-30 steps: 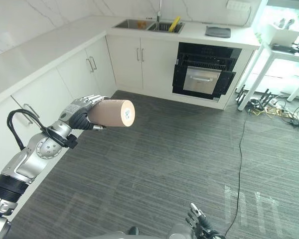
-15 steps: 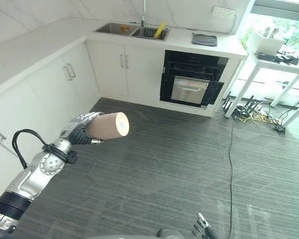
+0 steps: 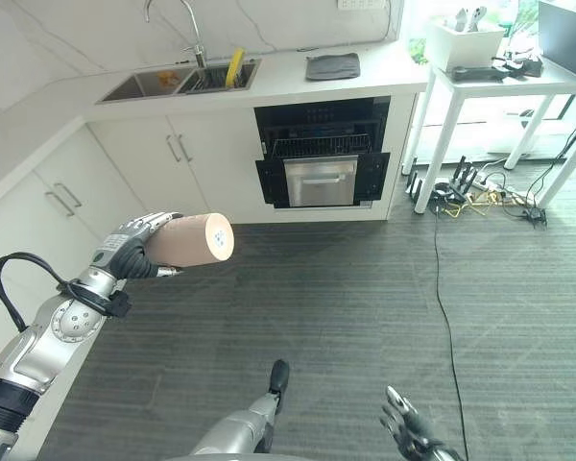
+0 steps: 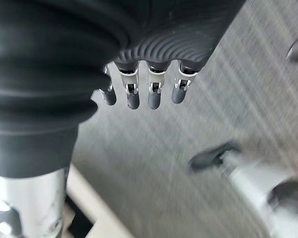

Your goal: Place the dishes in the dishwasher.

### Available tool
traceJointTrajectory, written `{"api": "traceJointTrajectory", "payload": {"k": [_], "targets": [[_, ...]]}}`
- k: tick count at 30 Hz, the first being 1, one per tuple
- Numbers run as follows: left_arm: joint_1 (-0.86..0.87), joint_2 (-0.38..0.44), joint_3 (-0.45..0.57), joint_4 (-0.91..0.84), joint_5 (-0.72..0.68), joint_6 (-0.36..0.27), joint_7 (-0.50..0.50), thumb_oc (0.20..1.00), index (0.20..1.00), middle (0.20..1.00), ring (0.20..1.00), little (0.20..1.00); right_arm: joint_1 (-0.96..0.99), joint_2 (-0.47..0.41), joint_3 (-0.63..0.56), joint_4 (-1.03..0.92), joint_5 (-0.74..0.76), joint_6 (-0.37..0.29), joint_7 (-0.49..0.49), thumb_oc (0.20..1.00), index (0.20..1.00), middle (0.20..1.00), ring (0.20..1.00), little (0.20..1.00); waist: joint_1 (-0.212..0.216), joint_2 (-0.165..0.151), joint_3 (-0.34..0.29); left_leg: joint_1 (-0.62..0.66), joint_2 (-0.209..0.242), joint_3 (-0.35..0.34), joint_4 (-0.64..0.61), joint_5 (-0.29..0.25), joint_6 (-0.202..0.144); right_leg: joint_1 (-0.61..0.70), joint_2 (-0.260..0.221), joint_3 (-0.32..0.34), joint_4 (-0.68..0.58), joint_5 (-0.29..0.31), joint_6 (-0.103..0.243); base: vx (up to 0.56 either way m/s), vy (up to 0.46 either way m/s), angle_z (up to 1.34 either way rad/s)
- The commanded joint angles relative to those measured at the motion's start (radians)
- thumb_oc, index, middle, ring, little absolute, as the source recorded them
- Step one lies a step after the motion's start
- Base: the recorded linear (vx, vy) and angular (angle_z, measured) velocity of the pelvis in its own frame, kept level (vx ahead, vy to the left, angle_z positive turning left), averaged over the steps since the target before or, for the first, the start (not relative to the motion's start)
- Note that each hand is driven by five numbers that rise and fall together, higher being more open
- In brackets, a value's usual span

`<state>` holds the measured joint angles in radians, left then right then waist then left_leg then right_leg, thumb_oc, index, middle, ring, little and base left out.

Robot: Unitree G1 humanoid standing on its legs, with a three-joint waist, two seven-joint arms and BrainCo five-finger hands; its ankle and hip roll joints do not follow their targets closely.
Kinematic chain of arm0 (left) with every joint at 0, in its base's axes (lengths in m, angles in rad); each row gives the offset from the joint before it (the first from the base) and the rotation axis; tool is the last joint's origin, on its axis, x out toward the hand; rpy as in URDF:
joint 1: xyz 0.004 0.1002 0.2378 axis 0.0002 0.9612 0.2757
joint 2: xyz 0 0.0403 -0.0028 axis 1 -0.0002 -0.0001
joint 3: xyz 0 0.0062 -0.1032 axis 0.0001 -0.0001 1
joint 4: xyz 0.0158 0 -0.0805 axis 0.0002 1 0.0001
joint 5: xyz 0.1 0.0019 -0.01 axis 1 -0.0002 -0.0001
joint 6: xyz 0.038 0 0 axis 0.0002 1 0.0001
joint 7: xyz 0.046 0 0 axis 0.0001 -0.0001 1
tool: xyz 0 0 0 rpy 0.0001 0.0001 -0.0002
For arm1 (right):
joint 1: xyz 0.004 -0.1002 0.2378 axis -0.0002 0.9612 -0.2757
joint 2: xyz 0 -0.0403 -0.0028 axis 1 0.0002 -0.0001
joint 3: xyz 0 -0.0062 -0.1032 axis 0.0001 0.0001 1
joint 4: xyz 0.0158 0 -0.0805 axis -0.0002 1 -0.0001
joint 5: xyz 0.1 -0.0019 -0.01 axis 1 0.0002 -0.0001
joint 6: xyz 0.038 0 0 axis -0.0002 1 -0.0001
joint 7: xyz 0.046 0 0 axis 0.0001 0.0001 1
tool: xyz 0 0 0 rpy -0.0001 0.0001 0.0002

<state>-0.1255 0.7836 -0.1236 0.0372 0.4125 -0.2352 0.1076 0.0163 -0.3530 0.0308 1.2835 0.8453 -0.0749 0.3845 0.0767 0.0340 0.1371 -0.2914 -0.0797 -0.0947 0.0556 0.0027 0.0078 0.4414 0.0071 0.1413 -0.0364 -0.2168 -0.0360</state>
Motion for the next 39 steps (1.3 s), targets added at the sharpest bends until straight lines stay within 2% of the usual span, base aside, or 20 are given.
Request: {"api": "traceJointTrajectory", "payload": {"k": [1, 3, 4, 6, 8, 9, 11, 13, 15, 16, 17, 21, 23, 25, 28, 30, 33, 34, 36, 39], "targets": [[-0.068, 0.057, 0.061, -0.098, -0.033, -0.008, 0.023, 0.2, 0.2, 0.2, 0.2, 0.2, 0.018, 0.034, 0.001, -0.062, 0.0, -0.009, -0.005, 1.0, 1.0, 1.0, 1.0, 1.0, 0.001, -0.026, -0.024, 0.114, 0.018, 0.01, -0.024, 0.134, -0.028, -0.192, -0.005, -0.073, 0.065, 0.117, 0.09, 0.26, 0.213, -0.89], [-0.102, 0.065, 0.042, -0.083, -0.043, -0.006, 0.005, 0.2, 0.2, 0.2, 0.2, 0.2, 0.04, 0.046, -0.001, -0.056, -0.044, -0.016, -0.016, 1.0, 1.0, 1.0, 1.0, 1.0, -0.008, -0.033, -0.044, 0.158, 0.006, 0.024, -0.041, 0.104, 0.001, -0.199, -0.013, -0.098, 0.123, 0.11, 0.105, 0.31, 0.262, -0.94], [-0.131, 0.066, 0.011, -0.073, -0.044, -0.014, 0.006, 0.2, 0.2, 0.2, 0.2, 0.2, 0.058, 0.063, 0.005, -0.049, -0.029, -0.029, -0.034, 1.0, 1.0, 1.0, 1.0, 1.0, -0.015, -0.045, -0.06, 0.193, -0.011, 0.026, -0.058, 0.082, 0.031, -0.232, -0.024, -0.119, 0.222, 0.161, 0.132, 0.3, 0.283, -0.53], [-0.155, 0.073, -0.02, -0.07, -0.038, -0.01, 0.004, 0.2, 0.2, 0.2, 0.2, 0.2, 0.069, 0.075, 0.0, -0.049, -0.048, -0.038, -0.029, 1.0, 1.0, 1.0, 1.0, 1.0, -0.026, -0.043, -0.071, 0.229, -0.023, 0.017, -0.074, 0.059, 0.059, -0.31, -0.03, -0.128, 0.39, 0.236, 0.164, 0.25, 0.251, 0.11], [-0.157, 0.082, -0.026, -0.072, -0.041, 0.004, -0.001, 0.2, 0.2, 0.2, 0.2, 0.2, 0.076, 0.086, 0.005, -0.052, -0.084, -0.053, -0.029, 1.0, 1.0, 1.0, 1.0, 1.0, -0.03, -0.033, -0.073, 0.262, -0.029, 0.006, -0.089, 0.044, 0.078, -0.381, -0.024, -0.136, 0.532, 0.274, 0.173, 0.2, 0.162, 0.18], [-0.152, 0.085, -0.026, -0.074, -0.042, 0.006, 0.005, 0.2, 0.2, 0.2, 0.2, 0.2, 0.075, 0.089, 0.007, -0.056, -0.079, -0.054, -0.033, 1.0, 1.0, 1.0, 1.0, 1.0, -0.031, -0.029, -0.072, 0.275, -0.03, 0.006, -0.093, 0.039, 0.081, -0.407, -0.031, -0.147, 0.545, 0.279, 0.171, 0.21, 0.077, -0.01], [-0.146, 0.086, -0.026, -0.074, -0.041, 0.008, 0.019, 0.2, 0.2, 0.2, 0.2, 0.2, 0.071, 0.087, 0.005, -0.067, -0.084, -0.064, -0.04, 1.0, 1.0, 1.0, 1.0, 1.0, -0.035, -0.02, -0.065, 0.308, -0.032, 0.006, -0.104, 0.027, 0.082, -0.458, -0.066, -0.187, 0.493, 0.279, 0.159, 0.18, 0.004, -0.08], [-0.16, 0.081, -0.035, -0.071, -0.027, 0.013, 0.03, 0.2, 0.2, 0.2, 0.2, 0.2, 0.062, 0.073, 0.001, -0.081, -0.077, -0.065, -0.035, 1.0, 1.0, 1.0, 1.0, 1.0, -0.053, -0.014, -0.049, 0.337, -0.024, 0.006, -0.113, 0.013, 0.075, -0.504, -0.106, -0.214, 0.342, 0.279, 0.146, 0.17, -0.1, -0.08], [-0.197, 0.089, -0.057, -0.065, -0.023, 0.038, 0.037, 0.2, 0.2, 0.2, 0.2, 0.2, 0.037, 0.054, -0.009, -0.078, -0.075, -0.053, -0.016, 1.0, 1.0, 1.0, 1.0, 1.0, -0.076, -0.02, -0.035, 0.375, -0.009, 0.015, -0.122, -0.031, 0.066, -0.558, -0.174, -0.209, 0.154, 0.382, 0.178, 0.21, -0.211, 0.22], [-0.202, 0.091, -0.06, -0.064, -0.024, 0.038, 0.038, 0.2, 0.2, 0.2, 0.2, 0.2, 0.034, 0.053, -0.011, -0.077, -0.076, -0.05, -0.013, 1.0, 1.0, 1.0, 1.0, 1.0, -0.076, -0.021, -0.033, 0.379, -0.005, 0.015, -0.123, -0.038, 0.065, -0.563, -0.18, -0.206, 0.136, 0.395, 0.184, 0.33, -0.373, 0.25], [-0.21, 0.094, -0.076, -0.064, -0.013, 0.041, 0.053, 0.2, 0.2, 0.2, 0.2, 0.2, 0.013, 0.055, -0.019, -0.072, -0.097, -0.027, -0.013, 1.0, 1.0, 1.0, 1.0, 1.0, -0.069, -0.032, -0.036, 0.403, 0.012, 0.016, -0.131, -0.067, 0.058, -0.569, -0.201, -0.215, 0.072, 0.437, 0.211, 0.37, -0.437, 0.3], [-0.162, 0.067, -0.052, -0.094, 0.009, 0.063, 0.057, 0.2, 0.2, 0.2, 0.2, 0.2, 0.005, 0.067, 0.012, -0.071, -0.075, -0.016, -0.039, 1.0, 1.0, 1.0, 1.0, 1.0, -0.061, -0.038, -0.047, 0.409, 0.08, 0.052, -0.083, -0.081, 0.033, -0.496, -0.154, -0.262, 0.105, 0.308, 0.185, 0.31, -0.429, 0.34], [-0.137, 0.073, -0.024, -0.102, 0.006, 0.064, 0.069, 0.2, 0.2, 0.2, 0.2, 0.2, 0.003, 0.053, 0.022, -0.08, -0.097, -0.019, -0.03, 1.0, 1.0, 1.0, 1.0, 1.0, -0.065, -0.039, -0.039, 0.411, 0.12, 0.069, -0.014, -0.097, 0.011, -0.474, -0.127, -0.272, 0.136, 0.25, 0.147, 0.24, -0.334, 0.06], [-0.124, 0.082, -0.004, -0.111, -0.013, 0.064, 0.084, 0.2, 0.2, 0.2, 0.2, 0.2, 0.005, 0.041, 0.025, -0.082, -0.094, -0.015, -0.028, 1.0, 1.0, 1.0, 1.0, 1.0, -0.066, -0.043, -0.037, 0.402, 0.139, 0.076, 0.053, -0.107, 0.0, -0.451, -0.107, -0.266, 0.144, 0.225, 0.119, 0.21, -0.294, -0.3], [-0.127, 0.097, 0.016, -0.119, -0.038, 0.044, 0.089, 0.2, 0.2, 0.2, 0.2, 0.2, 0.004, 0.022, 0.013, -0.07, -0.103, -0.014, -0.018, 1.0, 1.0, 1.0, 1.0, 1.0, -0.068, -0.051, -0.025, 0.333, 0.155, 0.093, 0.242, -0.062, -0.011, -0.412, -0.087, -0.26, 0.136, 0.204, 0.089, 0.18, -0.277, -0.05], [-0.138, 0.099, 0.015, -0.124, -0.045, 0.032, 0.084, 0.2, 0.2, 0.2, 0.2, 0.2, 0.007, 0.017, 0.005, -0.064, -0.081, -0.01, -0.032, 1.0, 1.0, 1.0, 1.0, 1.0, -0.071, -0.05, -0.019, 0.3, 0.158, 0.099, 0.285, -0.047, -0.013, -0.396, -0.07, -0.262, 0.13, 0.198, 0.076, 0.13, -0.133, 0.12], [-0.149, 0.093, 0.01, -0.135, -0.042, 0.039, 0.079, 0.2, 0.2, 0.2, 0.2, 0.2, 0.007, 0.012, -0.014, -0.048, -0.083, -0.009, -0.048, 1.0, 1.0, 1.0, 1.0, 1.0, -0.068, -0.04, -0.02, 0.301, 0.139, 0.095, 0.201, -0.044, -0.018, -0.378, -0.058, -0.268, 0.121, 0.187, 0.077, 0.14, 0.064, 0.3], [-0.15, 0.081, 0.004, -0.148, -0.034, 0.043, 0.089, 0.2, 0.2, 0.2, 0.2, 0.2, 0.008, 0.011, -0.021, -0.042, -0.095, -0.013, -0.057, 1.0, 1.0, 1.0, 1.0, 1.0, -0.065, -0.017, -0.016, 0.297, 0.164, 0.104, 0.056, 0.03, -0.062, -0.356, -0.044, -0.274, 0.122, 0.163, 0.078, 0.18, 0.207, 0.27], [-0.155, 0.069, 0.002, -0.15, -0.028, 0.035, 0.1, 0.2, 0.2, 0.2, 0.2, 0.2, 0.016, 0.01, -0.025, -0.038, -0.103, -0.024, -0.054, 1.0, 1.0, 1.0, 1.0, 1.0, -0.06, 0.0, -0.007, 0.271, 0.191, 0.107, -0.051, 0.113, -0.094, -0.326, -0.035, -0.274, 0.123, 0.133, 0.072, 0.18, 0.239, 0.39], [-0.162, 0.06, 0.015, -0.129, -0.033, 0.001, 0.094, 0.2, 0.2, 0.2, 0.2, 0.2, 0.033, 0.015, -0.028, -0.035, -0.081, -0.054, -0.059, 1.0, 1.0, 1.0, 1.0, 1.0, -0.054, 0.013, -0.001, 0.258, 0.204, 0.077, -0.11, 0.145, -0.107, -0.319, -0.038, -0.271, 0.155, 0.099, 0.072, 0.16, 0.318, 0.19]]}}
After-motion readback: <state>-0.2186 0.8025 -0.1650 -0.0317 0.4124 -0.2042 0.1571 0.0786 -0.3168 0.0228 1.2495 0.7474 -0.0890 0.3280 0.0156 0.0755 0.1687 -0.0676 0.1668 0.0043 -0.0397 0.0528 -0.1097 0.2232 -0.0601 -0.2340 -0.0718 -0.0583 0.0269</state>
